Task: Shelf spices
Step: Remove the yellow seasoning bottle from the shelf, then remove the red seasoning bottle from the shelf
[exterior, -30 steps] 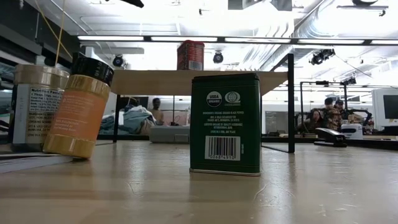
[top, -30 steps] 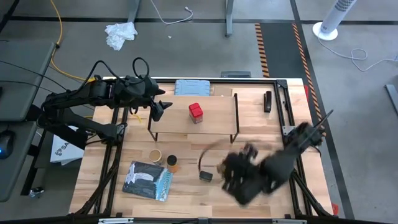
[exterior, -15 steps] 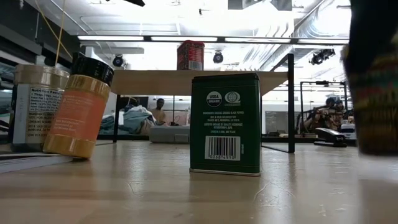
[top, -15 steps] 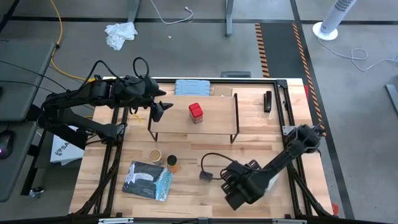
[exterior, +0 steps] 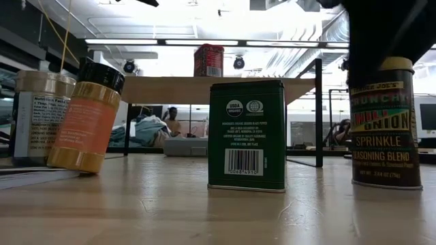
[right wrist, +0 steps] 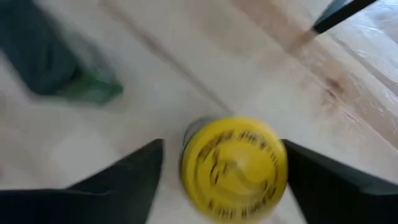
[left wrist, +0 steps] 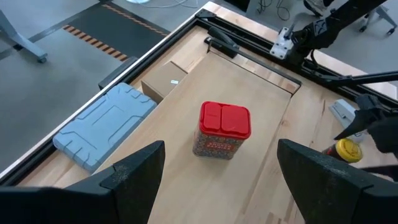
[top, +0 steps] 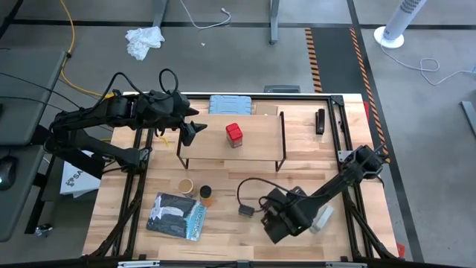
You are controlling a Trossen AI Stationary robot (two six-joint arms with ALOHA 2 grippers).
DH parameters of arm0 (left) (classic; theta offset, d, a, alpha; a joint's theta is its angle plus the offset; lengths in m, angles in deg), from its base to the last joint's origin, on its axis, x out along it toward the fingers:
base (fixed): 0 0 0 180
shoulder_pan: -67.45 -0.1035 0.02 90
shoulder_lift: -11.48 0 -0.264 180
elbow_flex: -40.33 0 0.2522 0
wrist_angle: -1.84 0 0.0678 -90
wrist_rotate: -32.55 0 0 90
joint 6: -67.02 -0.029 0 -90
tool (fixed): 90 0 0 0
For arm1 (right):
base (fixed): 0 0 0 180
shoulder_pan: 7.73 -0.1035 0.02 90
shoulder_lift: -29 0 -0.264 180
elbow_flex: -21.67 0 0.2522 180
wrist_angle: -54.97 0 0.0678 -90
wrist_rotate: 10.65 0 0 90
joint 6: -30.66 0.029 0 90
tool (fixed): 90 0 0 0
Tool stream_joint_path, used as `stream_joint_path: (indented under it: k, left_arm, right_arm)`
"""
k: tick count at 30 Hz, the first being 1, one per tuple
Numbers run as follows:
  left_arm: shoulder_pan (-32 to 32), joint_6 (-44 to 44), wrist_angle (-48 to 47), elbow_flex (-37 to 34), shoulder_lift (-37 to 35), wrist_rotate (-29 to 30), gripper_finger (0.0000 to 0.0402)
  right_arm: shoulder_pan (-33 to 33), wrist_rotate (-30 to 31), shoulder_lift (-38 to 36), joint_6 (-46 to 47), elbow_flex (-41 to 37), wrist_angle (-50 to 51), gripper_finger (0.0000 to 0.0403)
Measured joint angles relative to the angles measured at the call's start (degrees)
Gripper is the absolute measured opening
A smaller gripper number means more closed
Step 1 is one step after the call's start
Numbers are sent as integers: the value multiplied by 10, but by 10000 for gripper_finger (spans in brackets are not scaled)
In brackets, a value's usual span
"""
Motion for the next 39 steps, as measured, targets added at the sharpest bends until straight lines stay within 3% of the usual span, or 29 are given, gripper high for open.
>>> stream_joint_path:
  k: [3,10,13,15,19,22,25,28,33,39]
  left_arm:
    - [0,0,0,0,0,0,307]
    - [-8,-1,37,0,2,-9,307]
    - [-17,-37,111,4,16,-82,307]
    - [-17,-88,116,26,42,-120,307]
    - [-8,-223,-8,105,129,-131,307]
    - [-8,-298,-94,165,207,-91,307]
    - [-14,-348,-120,207,271,-52,307]
    - [-12,-456,-137,245,321,-43,307]
    - [1,-590,-173,290,370,-31,307]
    - [0,-645,-207,296,392,-44,307]
  right_arm:
    - [1,-14,0,-59,24,7,384]
    - [1,3,0,-123,133,117,374]
    - [-3,24,0,-145,199,202,374]
    - [-5,49,-7,-176,234,199,374]
    - [5,73,-28,-194,291,203,375]
    - [18,106,-41,-187,317,201,375]
    - [28,126,-47,-174,345,203,375]
    - [34,128,-47,-191,366,194,375]
    - [35,121,-46,-191,367,188,376]
    - [29,123,-45,-188,364,187,376]
